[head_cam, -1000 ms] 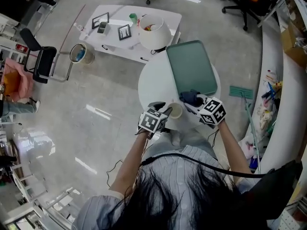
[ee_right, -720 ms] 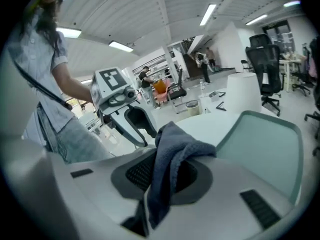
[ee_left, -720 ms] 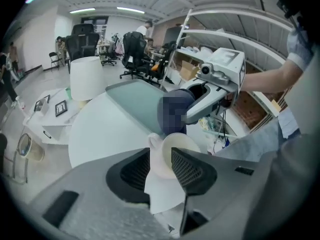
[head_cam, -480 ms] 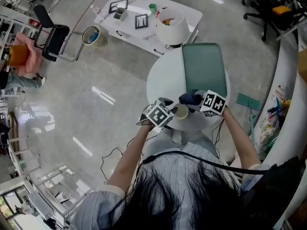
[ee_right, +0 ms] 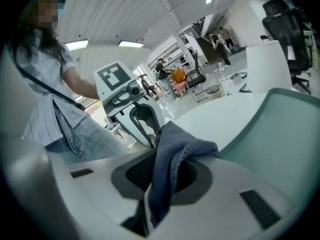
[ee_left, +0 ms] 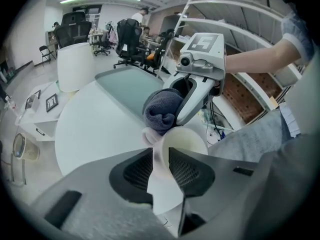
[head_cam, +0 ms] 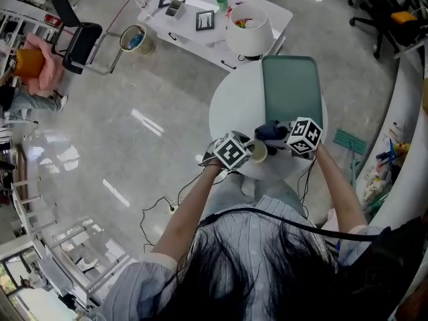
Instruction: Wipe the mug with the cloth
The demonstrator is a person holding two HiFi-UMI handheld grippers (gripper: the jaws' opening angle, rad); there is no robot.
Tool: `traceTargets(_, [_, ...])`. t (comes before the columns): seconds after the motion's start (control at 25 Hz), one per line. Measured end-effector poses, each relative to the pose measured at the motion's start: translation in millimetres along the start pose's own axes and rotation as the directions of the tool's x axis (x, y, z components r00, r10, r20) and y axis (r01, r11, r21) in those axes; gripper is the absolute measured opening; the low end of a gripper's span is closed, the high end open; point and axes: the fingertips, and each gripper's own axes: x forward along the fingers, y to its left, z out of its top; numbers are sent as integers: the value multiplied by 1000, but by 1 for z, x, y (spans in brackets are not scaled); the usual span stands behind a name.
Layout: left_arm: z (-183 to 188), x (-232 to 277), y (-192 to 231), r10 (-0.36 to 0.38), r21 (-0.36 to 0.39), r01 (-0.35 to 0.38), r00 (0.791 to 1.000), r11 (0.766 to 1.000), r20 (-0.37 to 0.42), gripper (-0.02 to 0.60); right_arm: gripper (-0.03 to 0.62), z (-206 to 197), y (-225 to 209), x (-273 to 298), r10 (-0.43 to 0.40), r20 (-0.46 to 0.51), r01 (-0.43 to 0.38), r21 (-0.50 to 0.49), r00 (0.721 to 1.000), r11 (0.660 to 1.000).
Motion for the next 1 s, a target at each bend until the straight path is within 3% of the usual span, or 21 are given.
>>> traceTargets(0.48, [2, 1, 8, 80, 2, -80, 996, 997, 25, 61, 80, -11, 9, 2, -17, 47, 14, 52, 999, 999])
traceTargets(0.76, [1, 0, 11, 102, -31, -101, 994, 994, 39, 61, 80, -11, 11, 1, -87, 110, 74, 121, 990, 990])
traceTargets(1.0, [-6, -2, 14, 120, -97, -114, 991, 989, 62, 61, 80, -11, 14, 1, -180, 182, 143, 199, 967, 970])
